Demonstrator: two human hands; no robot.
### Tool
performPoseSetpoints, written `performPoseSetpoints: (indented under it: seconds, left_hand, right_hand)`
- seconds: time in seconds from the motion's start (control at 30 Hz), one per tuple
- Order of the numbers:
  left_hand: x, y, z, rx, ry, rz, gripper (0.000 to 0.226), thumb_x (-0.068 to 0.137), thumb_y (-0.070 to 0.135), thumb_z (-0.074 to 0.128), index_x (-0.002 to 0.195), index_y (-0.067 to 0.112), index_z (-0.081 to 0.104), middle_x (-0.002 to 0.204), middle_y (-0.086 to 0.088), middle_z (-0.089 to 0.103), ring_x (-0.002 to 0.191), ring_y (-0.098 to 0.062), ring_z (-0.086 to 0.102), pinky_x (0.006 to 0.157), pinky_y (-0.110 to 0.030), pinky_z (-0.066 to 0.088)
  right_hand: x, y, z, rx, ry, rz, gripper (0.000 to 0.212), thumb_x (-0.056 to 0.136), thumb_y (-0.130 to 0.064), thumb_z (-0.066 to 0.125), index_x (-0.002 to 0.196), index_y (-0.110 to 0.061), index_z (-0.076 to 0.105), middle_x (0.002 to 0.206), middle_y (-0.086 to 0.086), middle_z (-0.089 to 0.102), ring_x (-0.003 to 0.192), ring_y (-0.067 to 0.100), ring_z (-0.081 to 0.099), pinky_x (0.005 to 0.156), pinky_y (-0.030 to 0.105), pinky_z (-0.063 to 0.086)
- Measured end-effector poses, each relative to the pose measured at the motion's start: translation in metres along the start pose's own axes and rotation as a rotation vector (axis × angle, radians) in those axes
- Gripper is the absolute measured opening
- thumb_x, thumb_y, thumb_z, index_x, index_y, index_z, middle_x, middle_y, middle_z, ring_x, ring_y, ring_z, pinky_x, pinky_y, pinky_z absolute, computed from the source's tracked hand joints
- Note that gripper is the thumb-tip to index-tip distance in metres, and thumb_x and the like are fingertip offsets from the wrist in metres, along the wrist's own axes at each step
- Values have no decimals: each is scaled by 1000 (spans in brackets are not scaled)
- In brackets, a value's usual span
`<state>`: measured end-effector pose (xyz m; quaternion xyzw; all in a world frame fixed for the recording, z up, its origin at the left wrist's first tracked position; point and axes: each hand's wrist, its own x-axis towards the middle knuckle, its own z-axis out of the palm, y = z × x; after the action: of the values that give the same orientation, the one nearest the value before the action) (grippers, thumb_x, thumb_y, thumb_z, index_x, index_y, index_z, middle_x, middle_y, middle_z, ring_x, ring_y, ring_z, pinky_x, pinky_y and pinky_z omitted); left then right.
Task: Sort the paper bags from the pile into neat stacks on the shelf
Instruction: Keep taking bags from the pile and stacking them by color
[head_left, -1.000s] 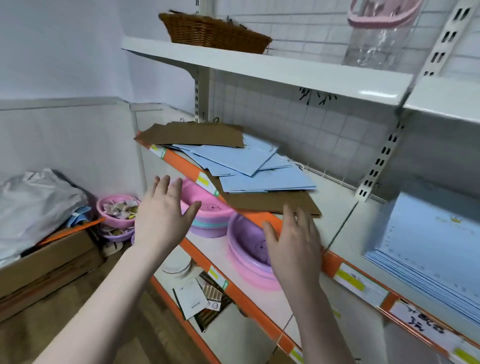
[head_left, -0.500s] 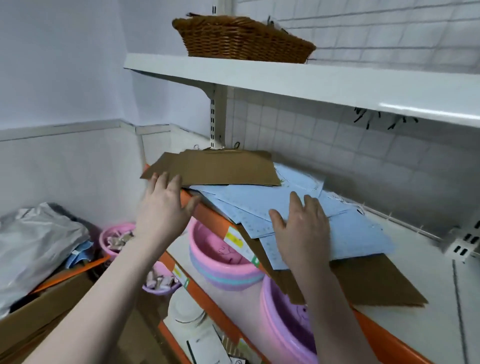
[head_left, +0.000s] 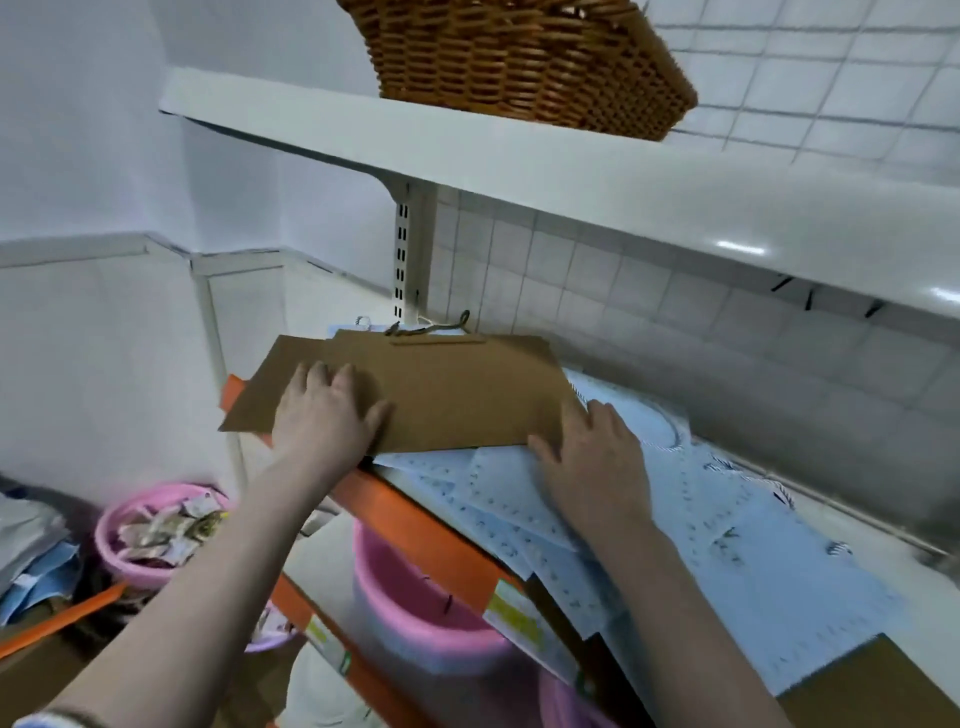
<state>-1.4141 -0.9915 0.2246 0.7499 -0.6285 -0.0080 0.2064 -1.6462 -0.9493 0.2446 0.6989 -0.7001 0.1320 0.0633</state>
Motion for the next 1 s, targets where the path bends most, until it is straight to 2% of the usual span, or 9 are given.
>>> performPoseSetpoints:
  seconds: [0.13,0.27,0.33,0.43,0.53,0.73,0.83,1.0]
  left_hand:
    - [31,-6,9,-18,-130,-10,71,89,65,32,136,13,37,141,-22,37,134,-38,29,109,-45,28]
    - [58,-16,12,-42,-221,-43,92,80,78,28,139,7,33,138,-25,38,125,-40,41,102,-47,38]
    - [65,-19,15,-65,-203,-38,94,77,79,32,135,5,36,134,-25,42,123,-40,43,101,-47,39]
    - [70,-21,18,-134,-145,-22,84,76,74,46,125,6,43,129,-23,44,121,-39,41,99,-45,36]
    - [73,-24,20,-180,-124,-18,80,75,70,54,126,9,42,129,-22,43,120,-39,39,99,-45,35]
    - [75,-27,24,-233,-111,-39,83,72,69,58,125,7,42,132,-22,42,122,-39,39,99,-44,34]
    - [73,-28,26,-217,-83,-23,89,70,72,55,126,4,43,128,-21,46,119,-38,42,96,-43,37]
    - [72,-27,26,-141,-12,5,93,70,75,52,128,3,43,134,-19,44,123,-37,38,98,-43,35]
  right_hand:
    - [21,-8,9,-40,-54,86,52,98,-49,30,136,-13,36,134,12,42,127,27,36,106,36,31]
    - [40,-25,21,-41,-103,157,53,97,-52,27,139,-18,35,142,11,37,133,28,32,108,40,27]
    - [43,-27,29,-36,-77,170,53,97,-53,25,139,-22,36,142,9,38,132,27,33,108,39,25]
    - [44,-25,35,2,-27,219,57,94,-57,29,141,-24,36,144,9,36,133,26,31,109,37,23]
    - [46,-24,37,46,-45,301,65,90,-62,33,143,-24,32,149,11,30,135,28,28,110,39,22]
    - [51,-21,33,142,18,389,77,77,-68,54,140,-25,39,132,9,46,121,29,37,102,35,28]
    - [48,-17,30,201,55,414,78,74,-61,65,139,-25,42,129,10,43,120,28,33,102,34,28]
    - [42,-12,31,308,238,357,60,73,-33,79,127,-25,57,116,8,41,114,26,33,99,33,31]
